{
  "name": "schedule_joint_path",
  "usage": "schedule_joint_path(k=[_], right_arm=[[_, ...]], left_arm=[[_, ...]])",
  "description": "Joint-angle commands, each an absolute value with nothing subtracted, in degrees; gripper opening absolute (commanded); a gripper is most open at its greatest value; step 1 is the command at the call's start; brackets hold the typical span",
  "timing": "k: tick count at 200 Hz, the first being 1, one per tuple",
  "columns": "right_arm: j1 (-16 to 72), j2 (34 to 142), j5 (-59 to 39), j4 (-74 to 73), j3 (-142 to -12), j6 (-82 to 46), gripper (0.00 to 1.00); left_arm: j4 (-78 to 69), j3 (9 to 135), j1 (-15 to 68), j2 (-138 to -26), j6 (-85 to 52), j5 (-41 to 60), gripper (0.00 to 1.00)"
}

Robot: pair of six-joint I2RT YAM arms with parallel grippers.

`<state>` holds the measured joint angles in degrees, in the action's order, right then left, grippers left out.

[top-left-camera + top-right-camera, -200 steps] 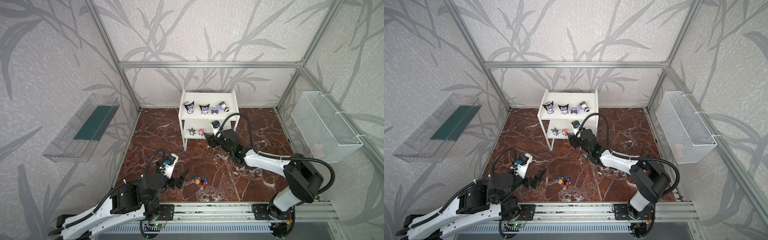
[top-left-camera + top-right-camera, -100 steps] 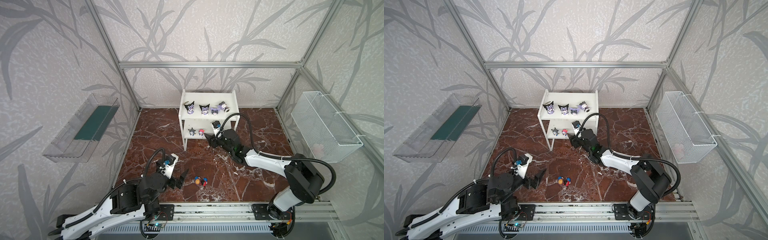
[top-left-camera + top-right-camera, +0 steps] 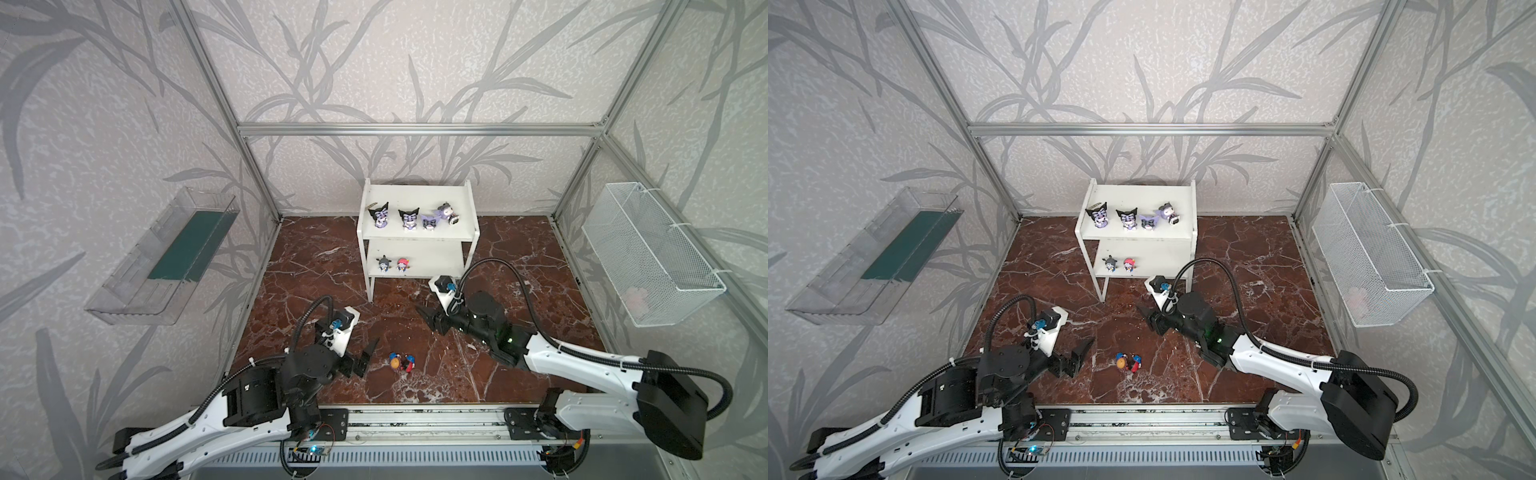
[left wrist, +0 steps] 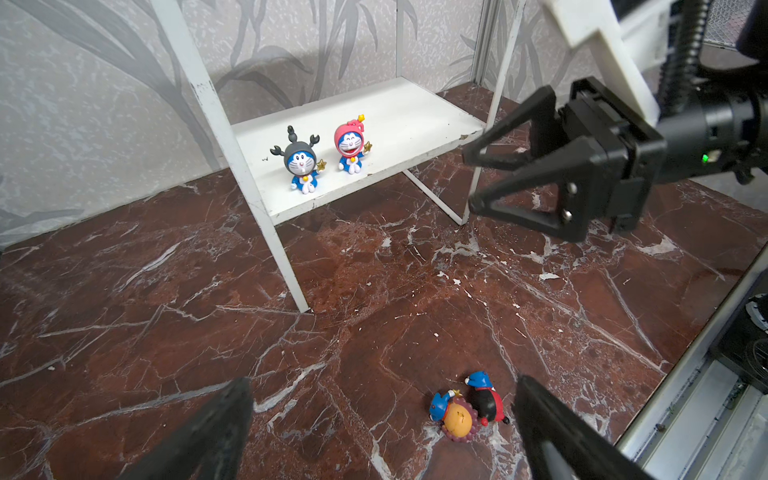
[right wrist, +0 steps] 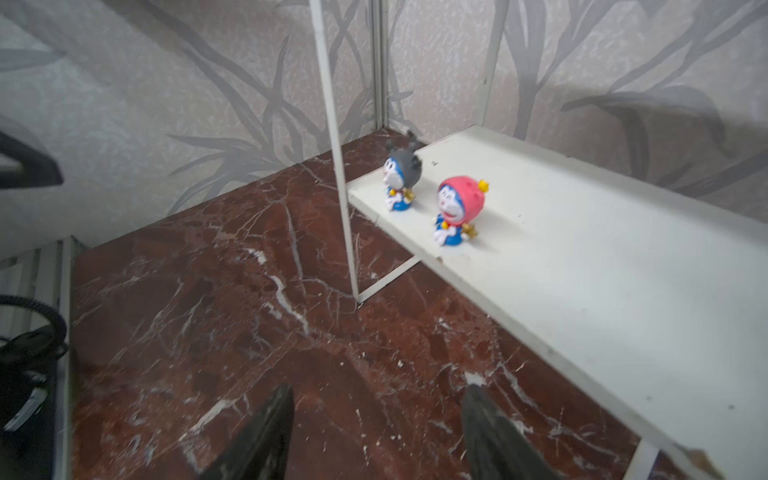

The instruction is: Place and organize the plastic toys onto the shelf

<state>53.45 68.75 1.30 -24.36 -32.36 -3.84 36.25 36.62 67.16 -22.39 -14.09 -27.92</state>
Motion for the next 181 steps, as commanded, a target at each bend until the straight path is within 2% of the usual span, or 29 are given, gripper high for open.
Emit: schedule_joint_path(k=[1,25,59,154,181], right_arm=[[58.2,68.17,3.41,-20.58,-27.48,-4.25,0.64],[66.67,71.09,7.05,-17.91,-25.3,-4.42,0.64],[72.51,74.0,9.05,-15.83,-25.34,-5.54,0.64],[73.35,88.2,9.57,-9.47,-36.08,-7.47,0.66],[73.32,90.74,14.66,-6.98,-38.04,-9.51,0.66]], left_arm=[[34.99,36.04,66.99,-23.29,-14.5,-27.21,0.99],[34.49,36.03,67.05,-23.89,-14.32,-26.77,0.99],[34.42,35.98,67.02,-24.02,-14.43,-26.23,0.99],[35.09,36.04,67.02,-22.44,-14.8,-26.02,0.99],[35.41,36.12,66.98,-22.07,-14.84,-26.21,0.99]])
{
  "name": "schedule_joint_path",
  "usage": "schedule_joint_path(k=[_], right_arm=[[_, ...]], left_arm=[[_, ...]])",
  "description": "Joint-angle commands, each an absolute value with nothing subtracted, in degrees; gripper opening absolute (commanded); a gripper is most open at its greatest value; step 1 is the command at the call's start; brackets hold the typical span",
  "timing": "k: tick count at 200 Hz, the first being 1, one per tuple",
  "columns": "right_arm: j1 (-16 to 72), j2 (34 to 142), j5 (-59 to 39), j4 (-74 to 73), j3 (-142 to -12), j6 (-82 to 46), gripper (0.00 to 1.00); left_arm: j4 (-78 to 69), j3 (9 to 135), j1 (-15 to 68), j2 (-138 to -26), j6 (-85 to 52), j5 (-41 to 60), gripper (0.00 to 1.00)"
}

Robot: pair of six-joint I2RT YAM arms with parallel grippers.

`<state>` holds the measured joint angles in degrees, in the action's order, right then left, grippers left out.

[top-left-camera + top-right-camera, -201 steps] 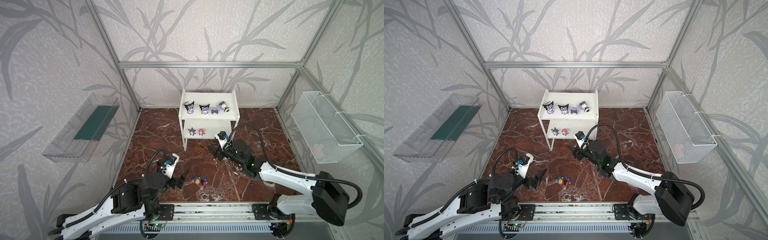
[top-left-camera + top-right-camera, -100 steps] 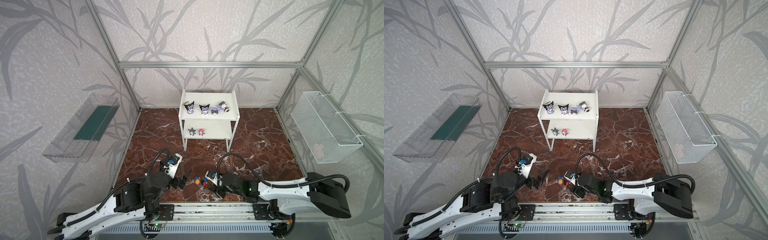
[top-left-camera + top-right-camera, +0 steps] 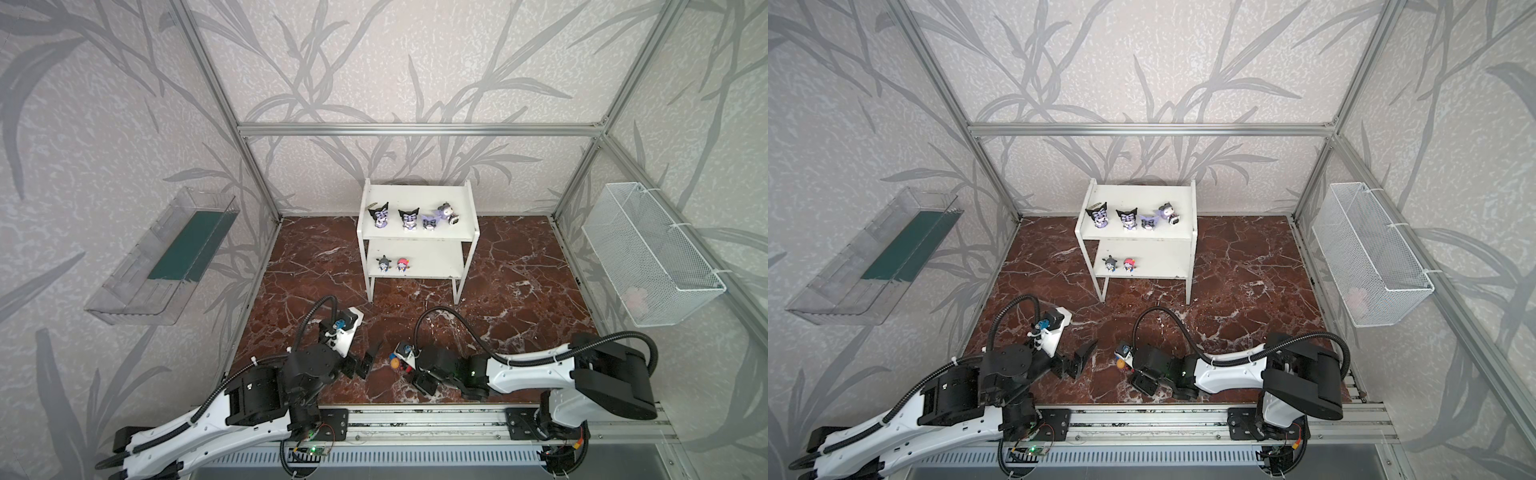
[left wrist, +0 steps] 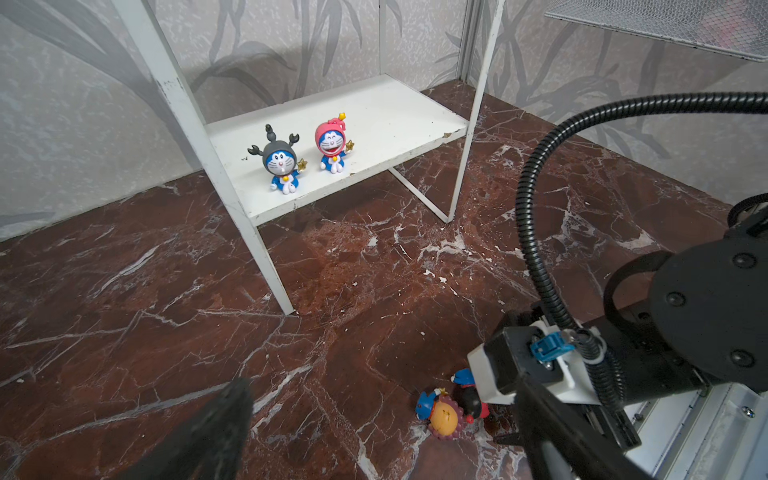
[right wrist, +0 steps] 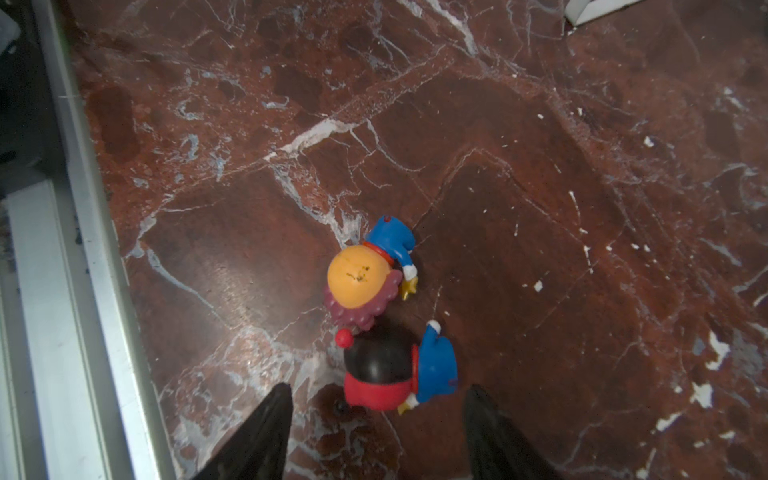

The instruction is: Place and organize the plastic toys onto the shelf

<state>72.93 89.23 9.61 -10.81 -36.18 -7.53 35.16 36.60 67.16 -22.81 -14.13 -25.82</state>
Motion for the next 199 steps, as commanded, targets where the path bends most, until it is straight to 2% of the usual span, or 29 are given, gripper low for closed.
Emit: schedule_joint_path(k=[1,28,78,117,149,179,199], right_arm=[[73.35,90.72,14.89,-6.87,-38.09,-9.54,0.66],[71.75,90.17,17.53,-3.76,-37.72,-9.6,0.66],[65.9,83.6,15.73,-3.3,-31.66,-10.56,0.66],[63.18,80.66,13.72,-3.34,-29.89,-10.46,0.66],[62.21,77.3,13.15,-2.84,-27.63,-11.62,0.67],[59.25,71.59,12.14,-0.68,-24.83,-15.46,0.67],[56.76,66.85,10.7,1.06,-23.65,-18.08,0.68]], left_arm=[[35.41,36.12,67.02,-22.06,-14.85,-26.2,0.99],[35.3,35.99,67.03,-21.89,-14.91,-26.42,0.99],[31.15,34.45,66.99,-24.69,-12.7,-23.31,0.99],[20.89,31.19,67.14,-35.87,-10.54,-19.02,1.0],[18.41,30.21,67.1,-44.07,-5.19,-17.27,0.99],[13.71,29.51,67.1,-49.67,-0.71,-11.64,0.97],[13.63,31.57,67.11,-54.98,0.07,-11.63,0.95]])
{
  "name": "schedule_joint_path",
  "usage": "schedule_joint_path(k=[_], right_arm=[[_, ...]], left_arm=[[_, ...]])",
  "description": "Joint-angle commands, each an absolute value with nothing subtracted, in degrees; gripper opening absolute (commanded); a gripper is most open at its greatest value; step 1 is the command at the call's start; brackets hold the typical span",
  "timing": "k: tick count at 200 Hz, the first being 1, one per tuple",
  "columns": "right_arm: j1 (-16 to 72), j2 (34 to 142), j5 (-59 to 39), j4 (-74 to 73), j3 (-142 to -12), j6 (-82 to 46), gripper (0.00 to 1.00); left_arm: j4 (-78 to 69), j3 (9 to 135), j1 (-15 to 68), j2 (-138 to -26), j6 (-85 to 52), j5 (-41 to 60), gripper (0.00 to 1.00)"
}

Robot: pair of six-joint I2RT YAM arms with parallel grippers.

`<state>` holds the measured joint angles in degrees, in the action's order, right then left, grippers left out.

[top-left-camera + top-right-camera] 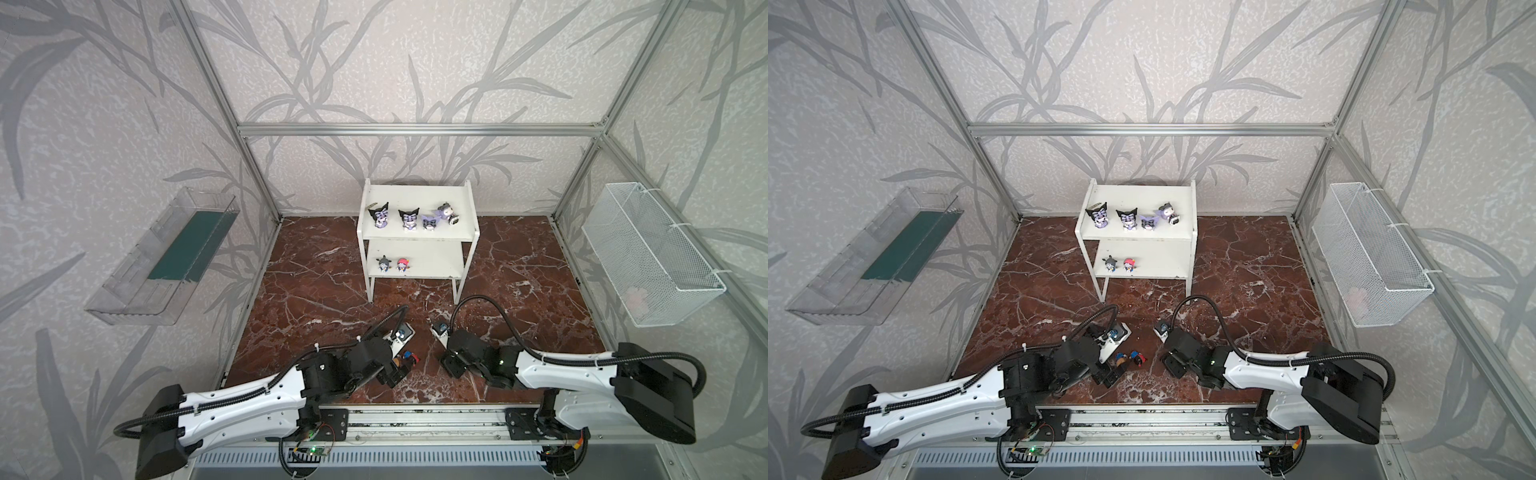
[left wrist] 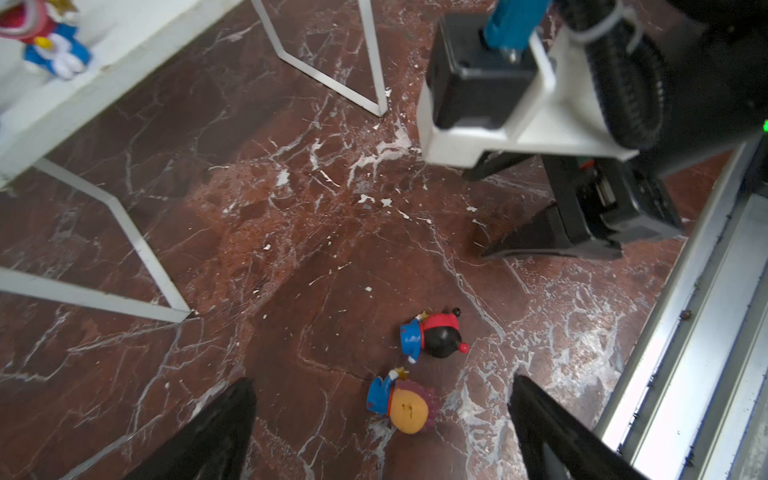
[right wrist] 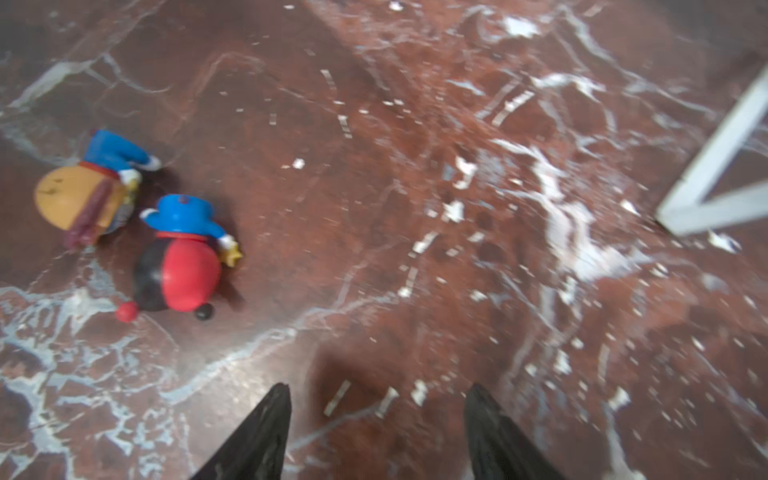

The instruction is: Place and organize the plastic toys onto the shelf

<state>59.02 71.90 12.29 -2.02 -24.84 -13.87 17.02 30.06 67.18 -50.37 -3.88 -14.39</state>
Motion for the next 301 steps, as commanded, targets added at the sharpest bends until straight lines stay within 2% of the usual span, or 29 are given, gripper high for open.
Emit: schedule_joint_path(k=[1,41,98,160,237,301], right_arm=[[56.72,66.6,10.8,1.19,-23.64,-18.18,0.68],[55.52,56.74,13.93,8.87,-23.64,-19.94,0.75],[50.87,42.64,12.93,8.41,-18.12,-21.53,0.79],[48.12,42.63,11.25,8.61,-18.02,-22.81,0.8],[47.55,41.31,11.12,8.79,-17.59,-23.08,0.8],[47.37,40.61,11.51,8.88,-17.31,-23.31,0.8]], left_arm=[[13.63,31.69,67.13,-55.22,0.12,-11.61,0.95],[17.27,36.96,67.07,-65.82,-1.6,-10.54,0.91],[21.75,41.15,67.11,-74.79,-6.55,-12.29,0.85],[33.1,48.72,66.99,-83.24,-13.49,-12.77,0.8],[34.83,51.17,67.05,-90.48,-16.69,-15.02,0.74],[28.94,51.65,66.99,-91.57,-13.85,-14.48,0.6]])
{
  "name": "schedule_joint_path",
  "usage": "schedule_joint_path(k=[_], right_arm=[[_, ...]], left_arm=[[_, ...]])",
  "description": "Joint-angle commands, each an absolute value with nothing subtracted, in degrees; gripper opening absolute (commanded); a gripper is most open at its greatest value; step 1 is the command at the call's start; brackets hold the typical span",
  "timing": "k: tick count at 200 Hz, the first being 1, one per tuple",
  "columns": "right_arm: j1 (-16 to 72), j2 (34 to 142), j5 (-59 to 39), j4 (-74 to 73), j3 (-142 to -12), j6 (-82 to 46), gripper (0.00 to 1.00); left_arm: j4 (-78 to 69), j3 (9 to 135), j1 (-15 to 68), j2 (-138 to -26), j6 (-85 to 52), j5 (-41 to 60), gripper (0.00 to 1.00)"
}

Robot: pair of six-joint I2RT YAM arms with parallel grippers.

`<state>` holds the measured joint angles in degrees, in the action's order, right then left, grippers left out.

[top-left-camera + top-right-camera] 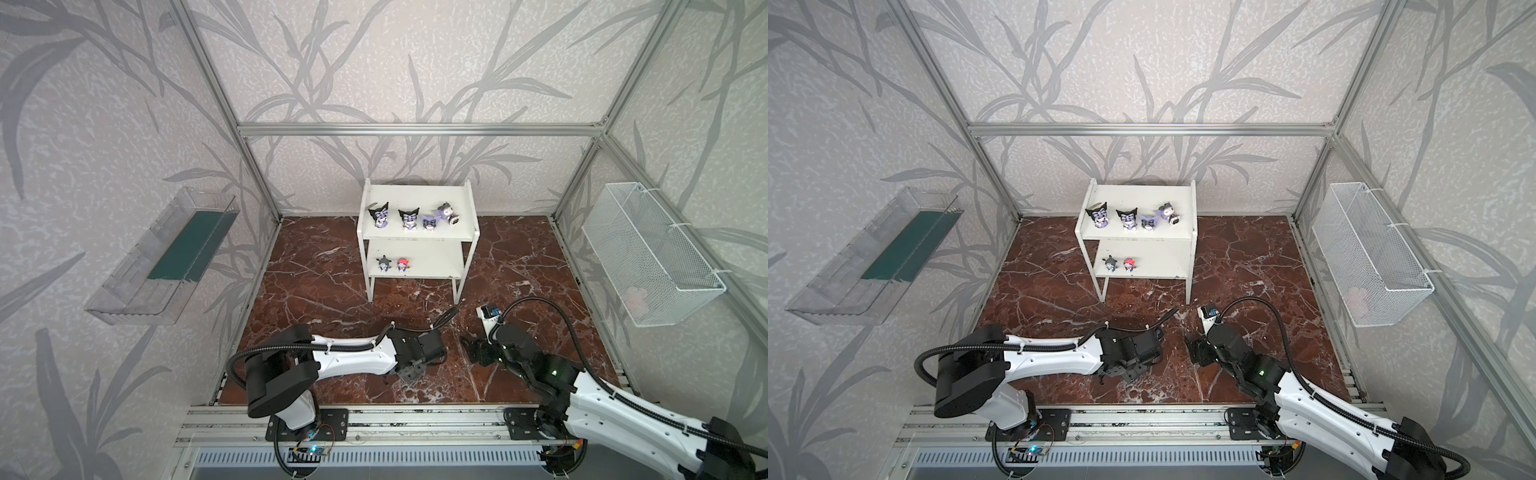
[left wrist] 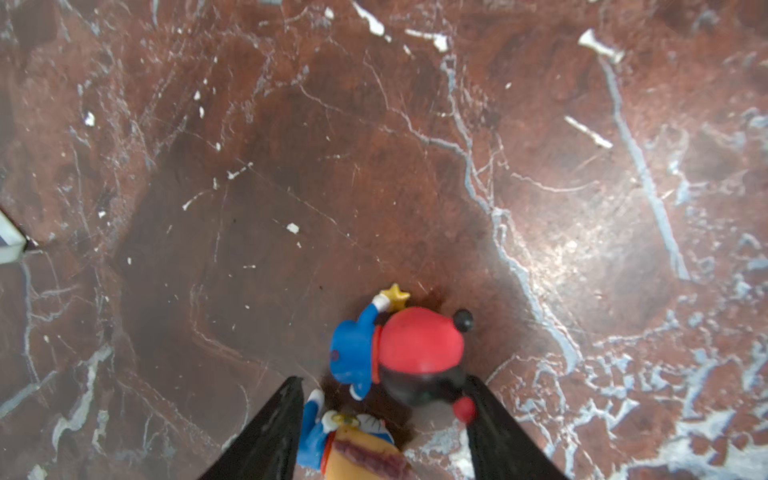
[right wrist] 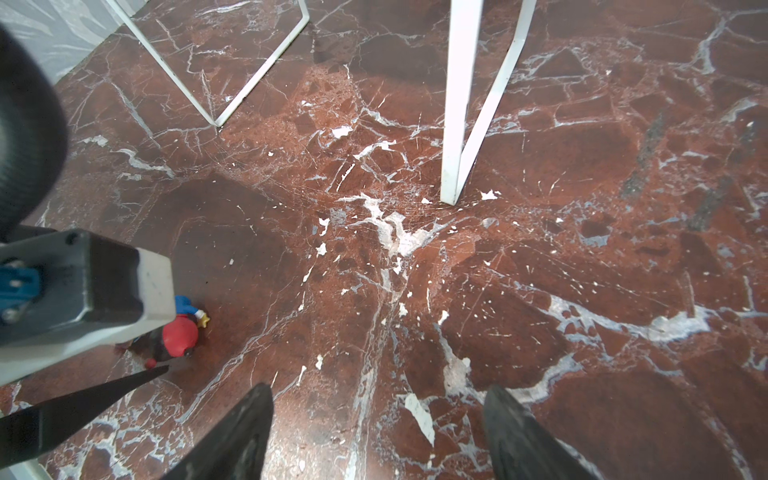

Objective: Place and organize the plastic toys onto the shelf
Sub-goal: 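Close the left gripper on the red-black penguin while the right gripper draws back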

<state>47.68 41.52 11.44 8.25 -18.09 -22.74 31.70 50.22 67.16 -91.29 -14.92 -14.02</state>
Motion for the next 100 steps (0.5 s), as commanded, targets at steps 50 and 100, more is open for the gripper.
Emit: schedule_joint_path(k=[50,100], right_arm=[[47.37,40.02,11.78,8.97,-17.05,-23.47,0.8],[47.37,39.73,11.6,8.83,-16.83,-23.49,0.8]], left_arm=[[21.18,49.83,65.26,-91.11,-11.71,-12.64,0.58],[27.37,51.37,63.88,-88.64,-11.61,-11.92,0.62]])
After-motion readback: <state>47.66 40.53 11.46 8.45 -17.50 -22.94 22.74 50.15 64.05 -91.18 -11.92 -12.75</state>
